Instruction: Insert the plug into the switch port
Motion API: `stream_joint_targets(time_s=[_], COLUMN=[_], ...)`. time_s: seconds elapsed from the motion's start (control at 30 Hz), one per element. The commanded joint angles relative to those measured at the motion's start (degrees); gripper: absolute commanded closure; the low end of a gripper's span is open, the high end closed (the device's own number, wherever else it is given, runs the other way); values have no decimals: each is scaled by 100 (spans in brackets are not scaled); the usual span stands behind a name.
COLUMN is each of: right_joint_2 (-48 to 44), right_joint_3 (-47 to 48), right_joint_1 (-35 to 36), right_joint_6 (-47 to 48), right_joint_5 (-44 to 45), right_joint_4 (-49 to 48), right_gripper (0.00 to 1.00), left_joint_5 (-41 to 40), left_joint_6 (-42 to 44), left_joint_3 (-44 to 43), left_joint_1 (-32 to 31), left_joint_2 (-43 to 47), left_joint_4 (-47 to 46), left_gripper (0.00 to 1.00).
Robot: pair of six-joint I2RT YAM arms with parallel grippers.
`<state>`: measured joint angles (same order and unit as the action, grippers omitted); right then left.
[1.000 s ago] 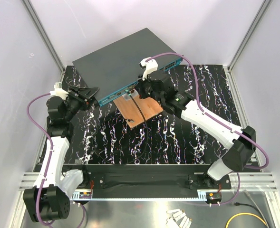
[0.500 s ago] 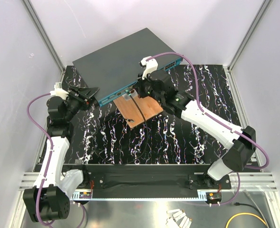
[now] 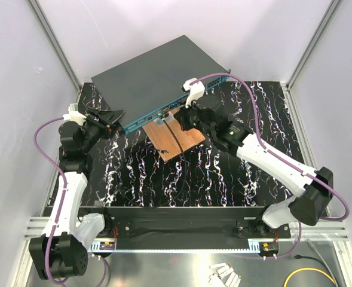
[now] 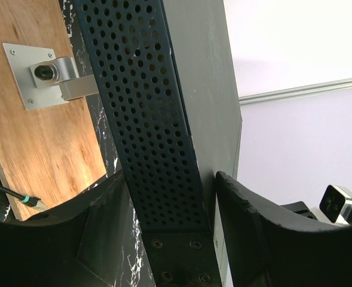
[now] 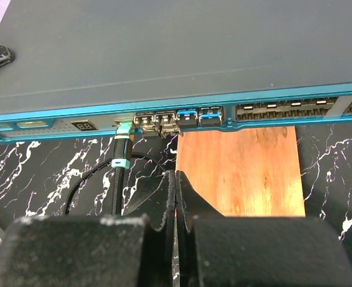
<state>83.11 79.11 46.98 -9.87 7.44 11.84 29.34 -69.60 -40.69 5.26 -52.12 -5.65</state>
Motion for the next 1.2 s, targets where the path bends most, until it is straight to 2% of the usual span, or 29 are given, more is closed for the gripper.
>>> stream_joint_targets(time_s=[0.0, 0.4, 1.17], right_joint_2=[-102, 416, 707], right_joint_3=[-10, 368, 553], right_joint_1=[30, 30, 30], right_joint_6=[126, -6, 2], right_joint_5=[-85, -41, 337], right_joint_4=[-252, -630, -937], right_gripper=[100, 100, 99], left_joint_5=[124, 124, 133], left_joint_6=[61, 52, -9], left_joint_3=[-106, -106, -18], left_joint_1=[-121, -121, -113], left_joint_2=[35, 61, 70], left_joint_4=[-340, -349, -446], left_gripper=[39, 39, 38])
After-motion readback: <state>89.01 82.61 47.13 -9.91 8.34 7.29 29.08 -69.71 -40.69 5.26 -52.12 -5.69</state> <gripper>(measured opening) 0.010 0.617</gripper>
